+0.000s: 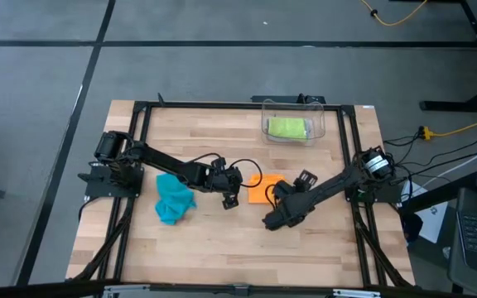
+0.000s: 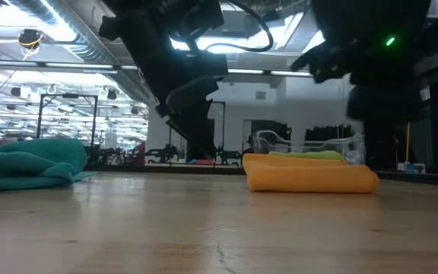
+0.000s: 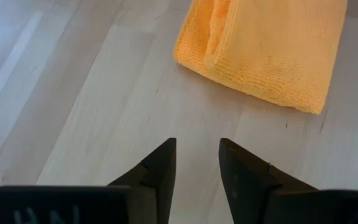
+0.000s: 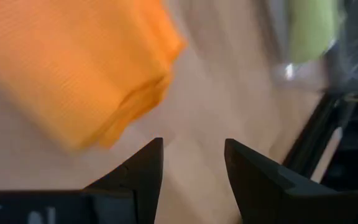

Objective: Fold microfiber towels
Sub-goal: Put the folded orange microfiber into the transparent

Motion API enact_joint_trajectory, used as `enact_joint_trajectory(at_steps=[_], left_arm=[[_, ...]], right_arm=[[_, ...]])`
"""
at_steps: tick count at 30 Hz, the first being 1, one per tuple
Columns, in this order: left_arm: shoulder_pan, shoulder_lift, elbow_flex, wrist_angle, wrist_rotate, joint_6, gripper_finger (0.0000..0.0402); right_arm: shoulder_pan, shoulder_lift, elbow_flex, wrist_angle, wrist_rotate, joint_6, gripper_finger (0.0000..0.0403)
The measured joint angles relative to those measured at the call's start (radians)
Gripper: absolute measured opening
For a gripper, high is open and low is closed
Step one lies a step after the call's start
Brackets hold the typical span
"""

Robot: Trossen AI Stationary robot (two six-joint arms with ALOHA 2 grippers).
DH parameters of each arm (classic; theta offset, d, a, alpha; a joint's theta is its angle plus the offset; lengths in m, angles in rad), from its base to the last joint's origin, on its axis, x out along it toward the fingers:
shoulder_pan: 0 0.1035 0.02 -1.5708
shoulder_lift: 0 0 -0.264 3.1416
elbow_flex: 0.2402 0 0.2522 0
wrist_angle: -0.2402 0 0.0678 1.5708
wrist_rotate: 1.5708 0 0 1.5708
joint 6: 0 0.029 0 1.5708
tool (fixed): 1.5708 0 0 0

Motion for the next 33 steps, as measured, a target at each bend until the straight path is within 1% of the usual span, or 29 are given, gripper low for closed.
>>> enact_joint_trajectory(at_steps=[3, 4, 6, 9, 11, 13, 15, 18, 20, 25, 27, 31, 33], left_arm=[[0.0, 0.0, 0.0, 0.0, 0.0, 0.0, 0.0114], [0.0, 0.0, 0.0, 0.0, 0.0, 0.0, 0.0114], [0.0, 0.0, 0.0, 0.0, 0.0, 0.0, 0.0114], [0.0, 0.0, 0.0, 0.002, 0.012, -0.007, 0.0114], [0.0, 0.0, 0.0, 0.021, 0.052, -0.005, 0.0114], [0.0, 0.0, 0.0, 0.065, 0.091, 0.014, 0.0114], [-0.001, 0.0, 0.0, 0.116, 0.113, 0.042, 0.0114], [0.002, -0.001, 0.0, 0.188, 0.117, 0.09, 0.0114], [0.009, -0.001, 0.001, 0.232, 0.128, 0.133, 0.0114], [0.051, 0.021, 0.002, 0.336, 0.264, 0.184, 0.0114], [0.068, 0.041, 0.002, 0.371, 0.299, 0.197, 0.0114], [0.099, 0.07, 0.002, 0.383, 0.29, 0.203, 0.0114], [0.113, 0.081, 0.002, 0.391, 0.29, 0.203, 0.0114]], right_arm=[[0.049, 0.0, 0.037, -0.014, -0.086, 0.016, 0.0174], [0.067, 0.0, 0.045, -0.01, -0.107, -0.006, 0.0174], [0.11, -0.002, 0.047, 0.021, -0.135, -0.084, 0.0174], [0.183, -0.002, 0.038, 0.055, -0.139, -0.216, 0.0174], [0.229, -0.002, 0.028, 0.074, -0.121, -0.262, 0.0174], [0.267, -0.001, 0.022, 0.096, -0.078, -0.266, 0.0174], [0.296, -0.001, 0.016, 0.12, -0.008, -0.237, 0.0174], [0.326, -0.001, 0.008, 0.149, 0.113, -0.188, 0.0174], [0.336, -0.001, 0.008, 0.174, 0.159, -0.185, 0.0174], [0.335, 0.0, 0.008, 0.244, 0.167, -0.271, 0.0174], [0.327, 0.0, 0.008, 0.278, 0.167, -0.276, 0.0174], [0.308, 0.0, 0.008, 0.298, 0.16, -0.271, 0.0175], [0.291, 0.0, 0.008, 0.312, 0.126, -0.271, 0.0175]])
